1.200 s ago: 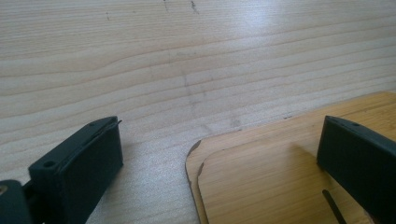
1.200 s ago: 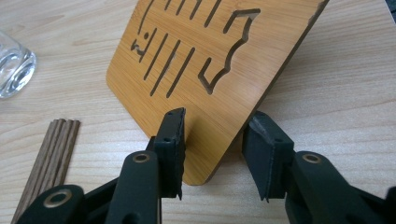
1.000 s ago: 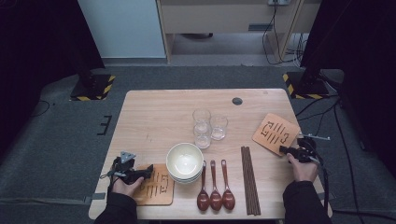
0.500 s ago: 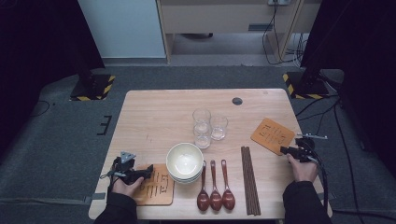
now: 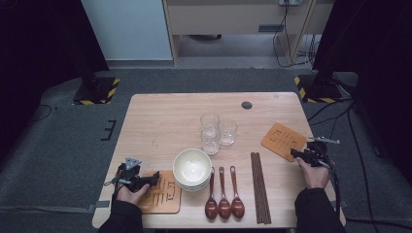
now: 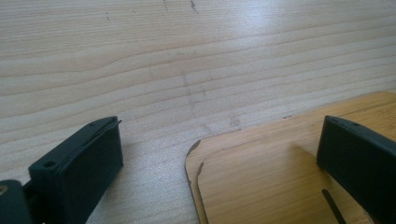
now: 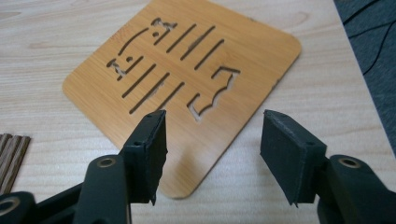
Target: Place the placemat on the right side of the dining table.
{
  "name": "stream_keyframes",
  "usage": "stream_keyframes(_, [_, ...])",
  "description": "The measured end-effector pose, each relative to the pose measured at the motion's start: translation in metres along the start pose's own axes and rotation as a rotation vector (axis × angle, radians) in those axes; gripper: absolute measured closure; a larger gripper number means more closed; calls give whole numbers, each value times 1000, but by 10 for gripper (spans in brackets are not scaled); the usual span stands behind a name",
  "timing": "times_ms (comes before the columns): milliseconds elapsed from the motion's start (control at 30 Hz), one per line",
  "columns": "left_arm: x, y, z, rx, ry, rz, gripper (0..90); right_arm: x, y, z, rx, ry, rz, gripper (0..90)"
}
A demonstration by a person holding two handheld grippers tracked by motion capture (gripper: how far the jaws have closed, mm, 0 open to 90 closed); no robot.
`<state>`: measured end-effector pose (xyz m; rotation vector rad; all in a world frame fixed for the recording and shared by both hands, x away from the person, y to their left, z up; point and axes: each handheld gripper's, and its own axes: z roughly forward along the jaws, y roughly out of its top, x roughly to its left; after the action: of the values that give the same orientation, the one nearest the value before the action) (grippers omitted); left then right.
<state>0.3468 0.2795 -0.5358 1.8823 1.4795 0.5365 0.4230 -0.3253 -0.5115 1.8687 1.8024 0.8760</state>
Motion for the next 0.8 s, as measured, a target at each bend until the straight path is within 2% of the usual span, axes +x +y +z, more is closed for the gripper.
stream_keyframes(100, [0,0,0,0,0,0,0,4,2,3,-8,-21,-40,368])
stream_keyframes(300, [0,0,0,0,0,0,0,8,4,8,-35,-44,-64,303])
stream_keyframes(433, [0,0,0,0,0,0,0,6,6,12,-32,-35,-17,322])
stream_keyframes(500, [0,0,0,0,0,0,0,5,8,14,-27,-34,-11,323])
stream_keyframes(633, [0,0,0,0,0,0,0,10,10,18,-28,-59,-17,305])
stream_keyframes(700, [0,0,0,0,0,0,0,12,10,21,-20,-66,-11,265])
stream_keyframes(800, [0,0,0,0,0,-1,0,15,10,27,-7,-93,-28,224])
